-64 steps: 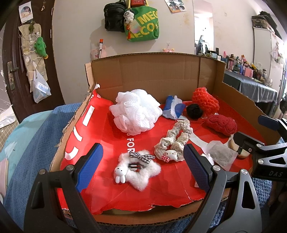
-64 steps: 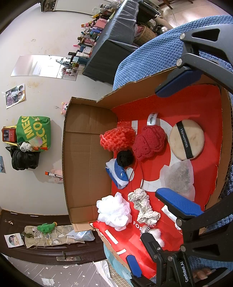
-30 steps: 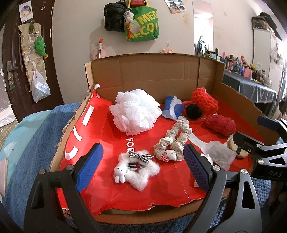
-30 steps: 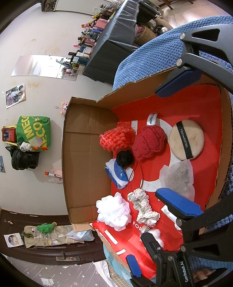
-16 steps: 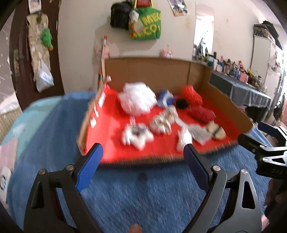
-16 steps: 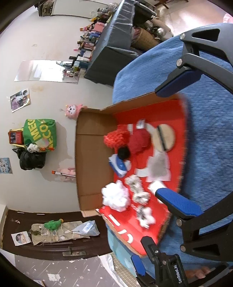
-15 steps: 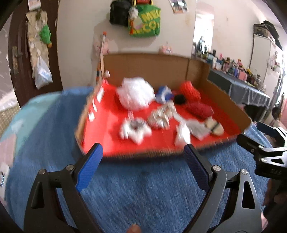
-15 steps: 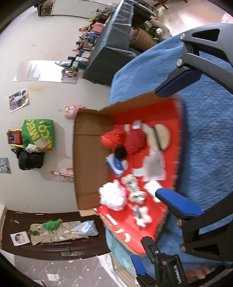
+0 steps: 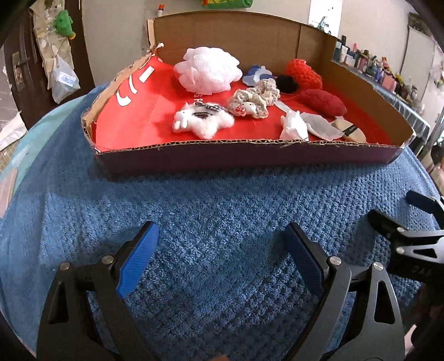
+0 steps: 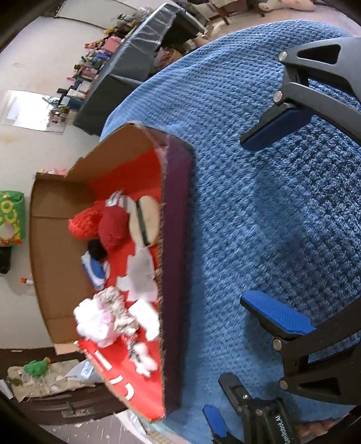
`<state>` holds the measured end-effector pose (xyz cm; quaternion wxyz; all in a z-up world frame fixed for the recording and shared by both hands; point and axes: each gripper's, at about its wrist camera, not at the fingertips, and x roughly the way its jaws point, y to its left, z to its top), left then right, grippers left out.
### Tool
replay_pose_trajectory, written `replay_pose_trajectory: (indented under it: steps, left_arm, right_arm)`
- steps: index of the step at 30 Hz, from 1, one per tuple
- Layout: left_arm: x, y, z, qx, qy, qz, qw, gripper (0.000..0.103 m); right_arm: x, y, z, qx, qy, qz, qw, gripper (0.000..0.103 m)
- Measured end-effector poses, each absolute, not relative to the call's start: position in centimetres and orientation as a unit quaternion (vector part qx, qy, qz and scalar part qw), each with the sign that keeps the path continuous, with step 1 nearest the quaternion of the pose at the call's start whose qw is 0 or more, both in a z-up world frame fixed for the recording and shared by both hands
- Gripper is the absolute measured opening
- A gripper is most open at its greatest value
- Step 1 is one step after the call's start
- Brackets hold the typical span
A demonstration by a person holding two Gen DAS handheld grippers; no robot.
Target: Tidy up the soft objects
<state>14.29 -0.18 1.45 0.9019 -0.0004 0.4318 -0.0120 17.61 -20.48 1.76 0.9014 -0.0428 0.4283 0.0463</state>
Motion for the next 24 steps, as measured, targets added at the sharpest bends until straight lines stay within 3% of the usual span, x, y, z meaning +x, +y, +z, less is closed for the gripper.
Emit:
replay_pose_trajectory:
  steps: [24]
  left_arm:
    - [14.36, -0.74, 1.43, 0.018, 0.431, 0.004, 0.902, 0.094]
  right_arm:
    - [17.36, -20.52, 1.16, -0.038, 0.442, 0.032, 0.896, 0.103]
